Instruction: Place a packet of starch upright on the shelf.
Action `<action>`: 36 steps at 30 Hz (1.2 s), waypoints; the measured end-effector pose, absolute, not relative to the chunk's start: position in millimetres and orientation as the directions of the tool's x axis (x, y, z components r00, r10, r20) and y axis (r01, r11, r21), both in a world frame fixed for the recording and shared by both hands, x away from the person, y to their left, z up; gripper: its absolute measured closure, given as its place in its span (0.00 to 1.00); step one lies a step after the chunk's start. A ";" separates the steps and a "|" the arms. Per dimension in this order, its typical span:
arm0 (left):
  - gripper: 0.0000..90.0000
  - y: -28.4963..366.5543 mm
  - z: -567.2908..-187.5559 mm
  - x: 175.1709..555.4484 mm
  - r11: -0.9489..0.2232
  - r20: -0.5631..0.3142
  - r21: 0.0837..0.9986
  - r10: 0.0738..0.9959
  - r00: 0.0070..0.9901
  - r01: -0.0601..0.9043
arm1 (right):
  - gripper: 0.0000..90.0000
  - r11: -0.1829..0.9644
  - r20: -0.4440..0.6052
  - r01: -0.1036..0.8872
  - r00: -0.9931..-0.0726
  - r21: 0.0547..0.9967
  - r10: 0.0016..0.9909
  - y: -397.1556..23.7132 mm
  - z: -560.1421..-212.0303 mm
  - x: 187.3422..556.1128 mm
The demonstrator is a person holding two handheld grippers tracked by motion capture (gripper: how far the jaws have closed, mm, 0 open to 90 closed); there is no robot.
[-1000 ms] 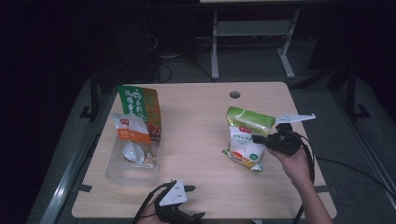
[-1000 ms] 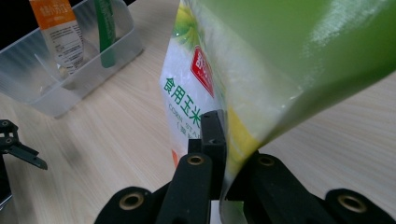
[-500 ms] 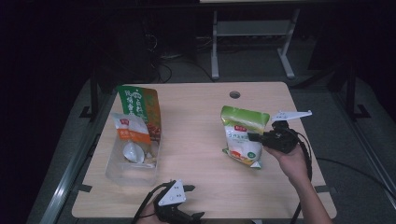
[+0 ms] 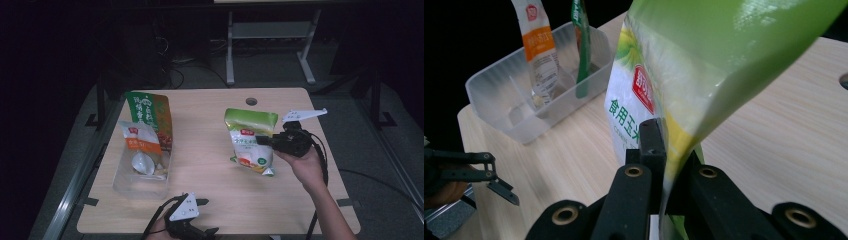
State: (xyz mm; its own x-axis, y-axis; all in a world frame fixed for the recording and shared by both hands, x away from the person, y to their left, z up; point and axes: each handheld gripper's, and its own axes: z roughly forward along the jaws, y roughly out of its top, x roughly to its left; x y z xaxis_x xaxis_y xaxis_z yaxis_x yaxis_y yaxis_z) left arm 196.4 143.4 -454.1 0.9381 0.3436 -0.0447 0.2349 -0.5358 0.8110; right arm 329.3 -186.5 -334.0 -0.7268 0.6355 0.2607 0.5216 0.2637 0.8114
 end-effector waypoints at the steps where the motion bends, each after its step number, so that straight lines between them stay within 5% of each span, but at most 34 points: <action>1: 0.18 143.4 -454.1 196.2 -0.534 -0.047 0.812 0.344 0.938 0.237 | 1.00 0.266 0.260 0.518 -0.731 0.813 0.631 -183.2 -332.3 330.1; 36: 0.18 141.4 -454.9 193.9 -0.533 -0.046 0.814 0.336 0.941 0.230 | 1.00 0.362 0.241 0.430 -0.852 0.827 0.464 -83.3 -302.3 335.7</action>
State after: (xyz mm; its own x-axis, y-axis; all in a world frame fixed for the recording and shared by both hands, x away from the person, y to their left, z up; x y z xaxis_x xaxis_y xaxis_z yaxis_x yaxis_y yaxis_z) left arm 193.9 141.4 -454.9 0.9407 0.3361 -0.0460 0.2302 -0.5328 0.8143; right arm 335.7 -83.3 -302.3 -0.8524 0.4641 0.2407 0.4305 0.3617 0.8270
